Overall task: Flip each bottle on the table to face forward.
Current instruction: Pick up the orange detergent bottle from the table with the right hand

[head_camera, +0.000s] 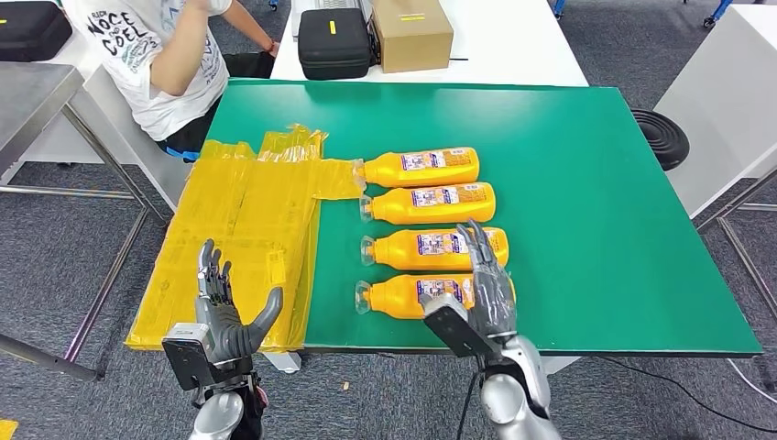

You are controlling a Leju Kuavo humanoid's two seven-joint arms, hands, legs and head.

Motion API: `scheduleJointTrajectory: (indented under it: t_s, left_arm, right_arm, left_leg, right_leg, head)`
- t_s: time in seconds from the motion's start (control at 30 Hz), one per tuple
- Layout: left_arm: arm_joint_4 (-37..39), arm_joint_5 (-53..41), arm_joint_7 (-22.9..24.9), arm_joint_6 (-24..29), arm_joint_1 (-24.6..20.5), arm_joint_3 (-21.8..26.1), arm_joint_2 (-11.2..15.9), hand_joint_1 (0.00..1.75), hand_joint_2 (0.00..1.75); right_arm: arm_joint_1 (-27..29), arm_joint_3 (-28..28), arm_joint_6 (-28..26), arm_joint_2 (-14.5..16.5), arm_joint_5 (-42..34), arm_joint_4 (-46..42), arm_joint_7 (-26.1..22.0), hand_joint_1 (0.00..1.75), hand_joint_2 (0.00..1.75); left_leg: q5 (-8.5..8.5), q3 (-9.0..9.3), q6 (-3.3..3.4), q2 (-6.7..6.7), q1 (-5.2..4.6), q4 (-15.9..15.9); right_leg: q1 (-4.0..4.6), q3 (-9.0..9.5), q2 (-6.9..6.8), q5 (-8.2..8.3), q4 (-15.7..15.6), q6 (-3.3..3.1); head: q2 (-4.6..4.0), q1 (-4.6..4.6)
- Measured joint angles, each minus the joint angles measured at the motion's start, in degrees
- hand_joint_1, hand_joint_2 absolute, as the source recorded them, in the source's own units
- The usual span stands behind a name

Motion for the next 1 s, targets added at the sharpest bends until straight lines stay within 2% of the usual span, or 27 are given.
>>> scheduleJointTrajectory:
  t_s: [0.13,0.27,0.47,0.7,1.0]
  left_arm:
    - [0.0,-0.6,0.2,-0.2,-0.2,0.5,0.0,0.00,1.75]
    - [0.0,-0.7,0.3,-0.3,-0.3,0.8,-0.1,0.00,1.75]
    - [0.0,-0.8,0.3,-0.3,-0.3,1.3,-0.2,0.00,1.75]
    - [-0.2,-1.2,1.2,-0.3,-0.2,1.9,-0.5,0.00,1.75]
    - [-2.5,-1.7,1.8,0.0,2.4,4.0,-0.7,0.00,1.75]
  right_arm:
    - [-3.3,2.4,3.5,-2.0,4.6,-0.2,3.6,0.00,1.75]
    - [-5.1,4.1,4.3,-3.1,5.5,-0.2,4.4,0.00,1.75]
    - [-6.0,5.4,5.3,-4.1,6.1,-0.2,5.0,0.00,1.75]
    - [-8.6,8.2,10.7,-5.6,8.8,2.2,8.9,0.00,1.75]
    - [-8.2,11.6,11.4,-8.1,9.5,5.4,11.3,0.00,1.75]
  left_leg:
    - [0.02,0.02,0.00,0.00,0.01,0.0]
    - [0.03,0.00,0.01,0.00,0.01,0.0]
    - [0.00,-0.03,0.02,-0.01,0.00,0.0]
    - [0.01,-0.02,0.02,-0.01,0.00,0.0]
    - [-0.02,-0.04,0.03,-0.02,0.00,0.0]
  right_leg:
    - [0.01,0.00,0.00,0.01,0.0,-0.01]
    - [0.00,0.00,-0.01,0.01,0.0,-0.01]
    - [0.00,0.00,-0.02,0.00,0.0,0.00]
    - [0.00,0.00,-0.02,0.00,0.0,0.00]
    - [0.00,-0.02,-0.02,-0.06,0.0,0.08]
  head:
    - [0.00,0.00]
    - [0.00,0.00]
    - [0.00,0.00]
    - [0.00,0.01]
    - [0.00,0.00]
